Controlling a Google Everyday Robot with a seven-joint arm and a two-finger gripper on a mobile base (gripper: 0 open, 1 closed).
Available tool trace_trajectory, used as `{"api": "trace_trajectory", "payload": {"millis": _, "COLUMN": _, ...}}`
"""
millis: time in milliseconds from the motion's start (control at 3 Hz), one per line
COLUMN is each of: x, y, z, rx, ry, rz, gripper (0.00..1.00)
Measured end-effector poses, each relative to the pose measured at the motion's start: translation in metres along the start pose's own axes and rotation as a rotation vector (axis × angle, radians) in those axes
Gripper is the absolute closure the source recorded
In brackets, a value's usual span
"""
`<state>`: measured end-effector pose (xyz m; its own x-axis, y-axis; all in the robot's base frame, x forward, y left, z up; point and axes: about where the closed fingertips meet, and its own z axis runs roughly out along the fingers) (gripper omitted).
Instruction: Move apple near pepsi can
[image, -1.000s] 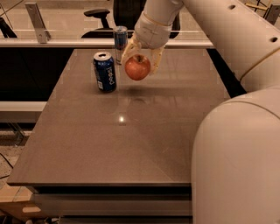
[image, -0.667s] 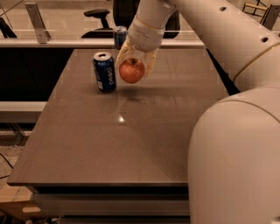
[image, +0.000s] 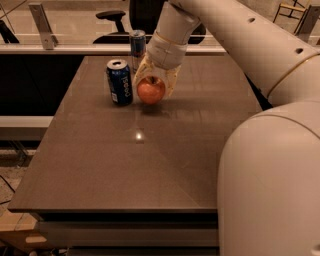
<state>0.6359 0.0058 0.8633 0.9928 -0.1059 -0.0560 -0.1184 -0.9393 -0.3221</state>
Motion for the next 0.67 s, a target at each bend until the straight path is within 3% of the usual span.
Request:
{"api": "trace_trajectory", "payload": {"millis": 333, "x": 0.0000, "y": 0.0054, "z": 0.0087, "rx": -0.006, "ry": -0.015, "rz": 0.011, "gripper": 1.00}}
{"api": "trace_trajectory", "payload": {"millis": 667, "x": 0.0034, "y": 0.0024, "z": 0.0115, "rx": 0.003, "ry": -0.006, "rz": 0.011, "gripper": 0.81}}
